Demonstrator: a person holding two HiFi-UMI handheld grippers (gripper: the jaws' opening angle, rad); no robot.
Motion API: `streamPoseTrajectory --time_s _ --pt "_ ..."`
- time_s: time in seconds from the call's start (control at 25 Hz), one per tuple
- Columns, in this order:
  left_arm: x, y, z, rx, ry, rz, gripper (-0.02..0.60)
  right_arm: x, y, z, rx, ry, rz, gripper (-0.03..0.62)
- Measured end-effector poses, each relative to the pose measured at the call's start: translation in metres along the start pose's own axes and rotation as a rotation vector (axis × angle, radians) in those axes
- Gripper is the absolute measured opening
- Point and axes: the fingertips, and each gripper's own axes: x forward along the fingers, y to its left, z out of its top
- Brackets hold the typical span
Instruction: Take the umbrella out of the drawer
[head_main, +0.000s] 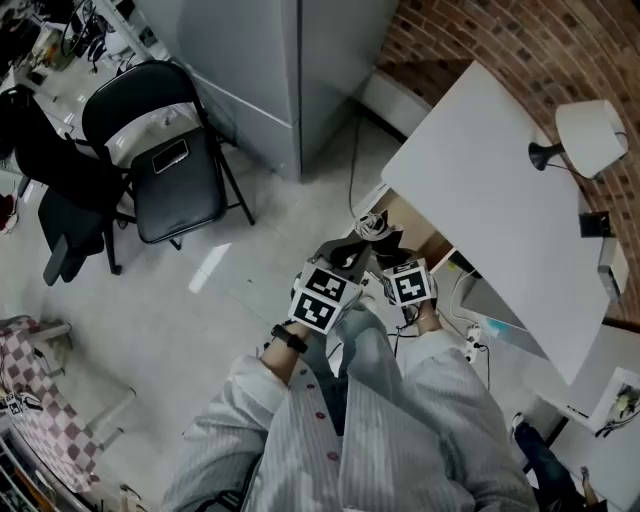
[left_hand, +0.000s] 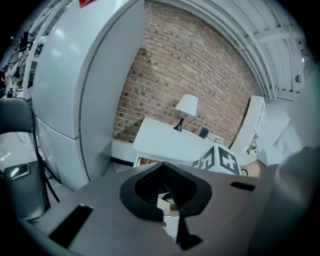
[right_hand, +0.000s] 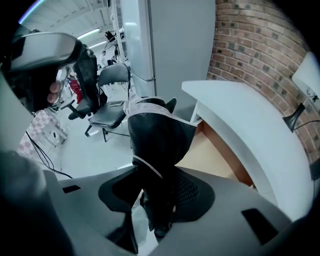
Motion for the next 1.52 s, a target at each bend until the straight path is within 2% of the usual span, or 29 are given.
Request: streamPoseTrajectory --time_s 0.6,1.04,1.32,1.52 --pt "-0.052 -0.039 0.063 0.1 -0.103 -0.038 0.011 -0.144 0.027 0.08 0.095 -0.363 -0.041 0.187" --pt "-0.085 -0.065 0.116 0.126 -0.222 -0.062 0.011 -0.251 0.037 0.12 0.13 -0.642 -0.003 0.187" --pt "-0.106 -0.082 0.15 0.1 -0.308 -0.091 0.011 -0.302 0.042 0.131 0.117 -0.74 -0.013 0.187" --pt "-0.117 -0.096 0.169 0.111 -0.339 -0.108 0.011 -0.333 0.046 0.138 0.105 -0.793 -0.014 0.187"
